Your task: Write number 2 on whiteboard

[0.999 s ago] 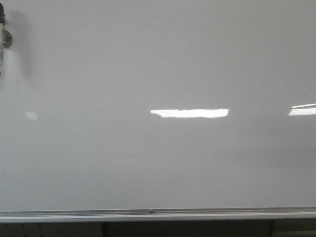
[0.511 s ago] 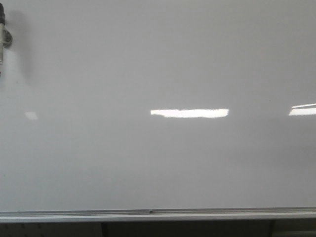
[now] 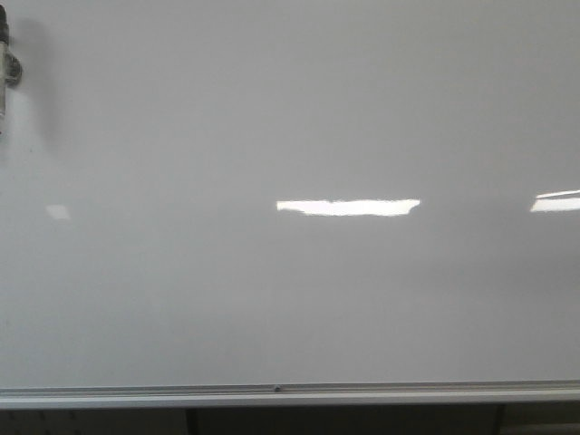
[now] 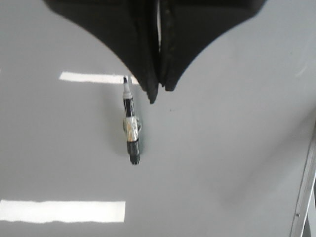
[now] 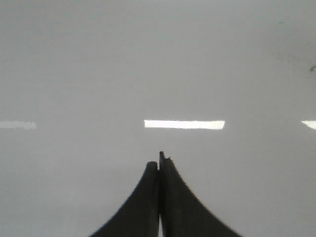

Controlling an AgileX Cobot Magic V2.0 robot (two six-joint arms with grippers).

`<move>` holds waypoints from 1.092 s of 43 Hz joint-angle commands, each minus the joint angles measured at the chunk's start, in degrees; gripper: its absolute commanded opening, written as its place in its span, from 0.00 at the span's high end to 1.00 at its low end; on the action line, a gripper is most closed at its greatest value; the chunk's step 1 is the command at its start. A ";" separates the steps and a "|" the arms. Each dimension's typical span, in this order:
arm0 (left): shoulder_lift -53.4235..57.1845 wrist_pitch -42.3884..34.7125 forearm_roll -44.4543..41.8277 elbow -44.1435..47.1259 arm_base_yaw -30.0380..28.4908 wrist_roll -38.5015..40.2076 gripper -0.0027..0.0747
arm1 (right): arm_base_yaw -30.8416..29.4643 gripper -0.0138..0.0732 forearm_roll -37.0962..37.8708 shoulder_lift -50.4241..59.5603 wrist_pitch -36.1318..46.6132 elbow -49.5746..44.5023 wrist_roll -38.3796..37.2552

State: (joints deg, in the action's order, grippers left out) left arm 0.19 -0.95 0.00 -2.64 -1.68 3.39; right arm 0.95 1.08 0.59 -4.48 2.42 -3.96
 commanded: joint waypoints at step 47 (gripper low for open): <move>-26.43 30.62 -2.51 -34.75 0.41 0.20 0.99 | -0.35 0.92 0.73 -31.80 -23.62 34.32 0.31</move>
State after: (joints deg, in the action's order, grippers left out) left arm -24.31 33.27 -3.11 -35.81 -1.68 3.39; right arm 0.95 1.08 -28.91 -31.61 34.77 -3.96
